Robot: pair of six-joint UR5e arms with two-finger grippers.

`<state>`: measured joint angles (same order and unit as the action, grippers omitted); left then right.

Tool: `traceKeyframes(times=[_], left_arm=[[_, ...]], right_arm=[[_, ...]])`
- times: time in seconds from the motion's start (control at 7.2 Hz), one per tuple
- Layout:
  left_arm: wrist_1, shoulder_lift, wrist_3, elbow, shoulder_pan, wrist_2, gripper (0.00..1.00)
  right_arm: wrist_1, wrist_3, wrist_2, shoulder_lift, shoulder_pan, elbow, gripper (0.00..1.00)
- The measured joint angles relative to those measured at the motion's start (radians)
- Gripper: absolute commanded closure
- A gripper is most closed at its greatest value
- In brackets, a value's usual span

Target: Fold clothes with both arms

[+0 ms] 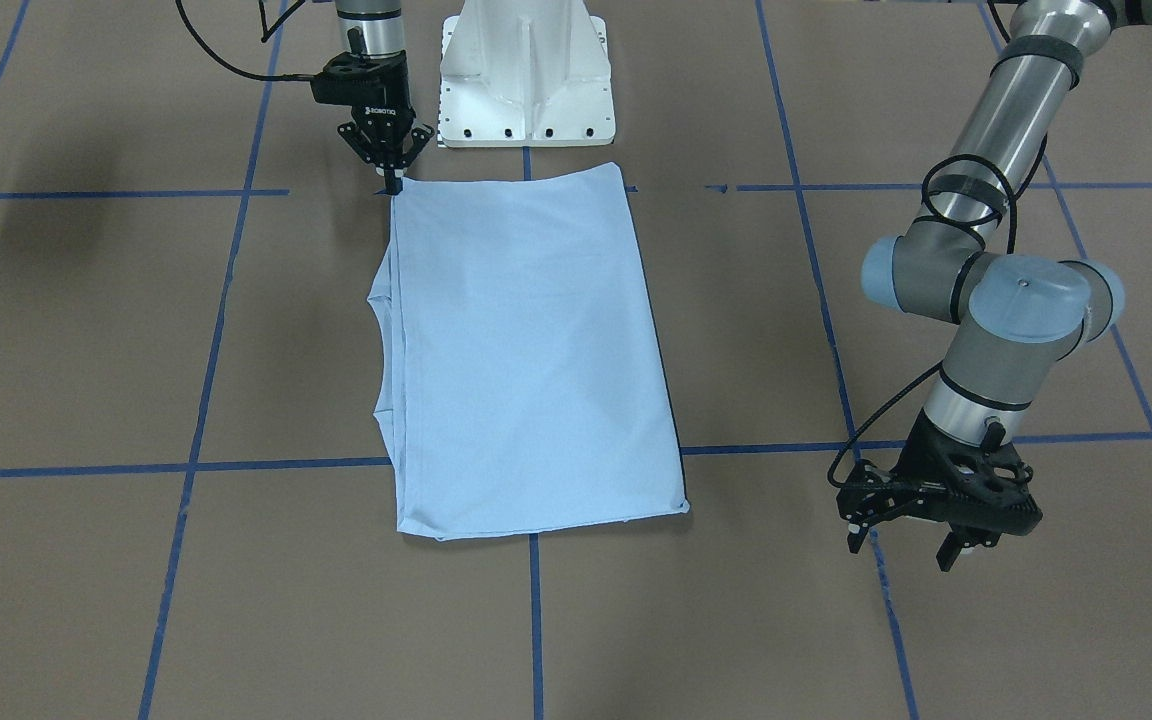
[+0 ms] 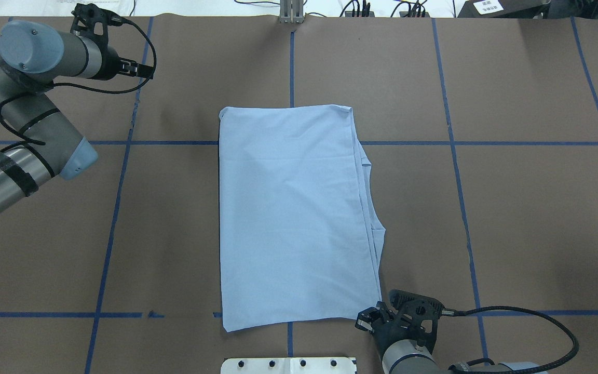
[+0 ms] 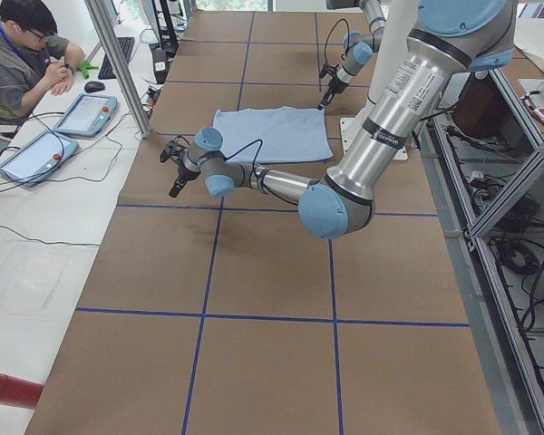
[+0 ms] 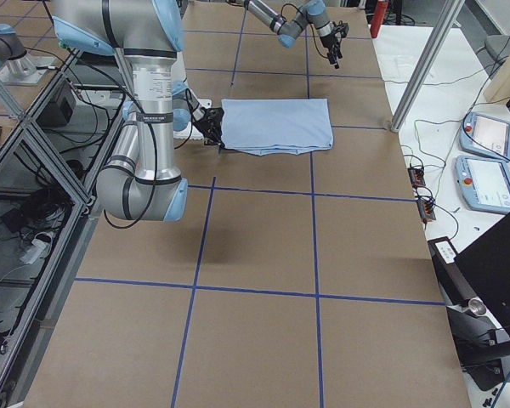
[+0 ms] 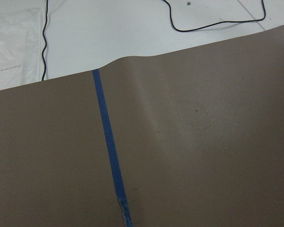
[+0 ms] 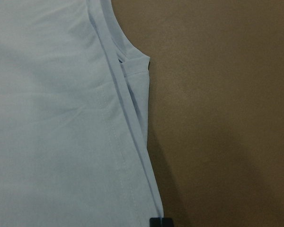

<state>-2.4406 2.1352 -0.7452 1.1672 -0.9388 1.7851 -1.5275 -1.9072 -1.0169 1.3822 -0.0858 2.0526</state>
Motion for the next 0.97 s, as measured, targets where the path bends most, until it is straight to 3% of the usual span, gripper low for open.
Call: traceKeyframes(times=[0.14,0.42,0.69,0.97], left_arm=[[0.001,0.0,-0.009,0.014,0.001,0.002,0.0],[0.012,-0.04,-0.104,0.119,0.019,0.054,0.0],[0.019,-0.174,-0.332,0.372,0.136,0.073,0.0],[0.129,-0.306,-0.588,0.675,0.363,-0.044,0.0]], right_arm=[[0.008,0.004,-0.001,-0.005,0.007,0.011,0.0],[0.156,0.01,-0.005,-0.004,0.033,0.045,0.0],[0.26,-0.059,-0.003,-0.003,0.073,0.053,0.0],[0.272,-0.123,-0.005,-0.004,0.116,0.048,0.0]])
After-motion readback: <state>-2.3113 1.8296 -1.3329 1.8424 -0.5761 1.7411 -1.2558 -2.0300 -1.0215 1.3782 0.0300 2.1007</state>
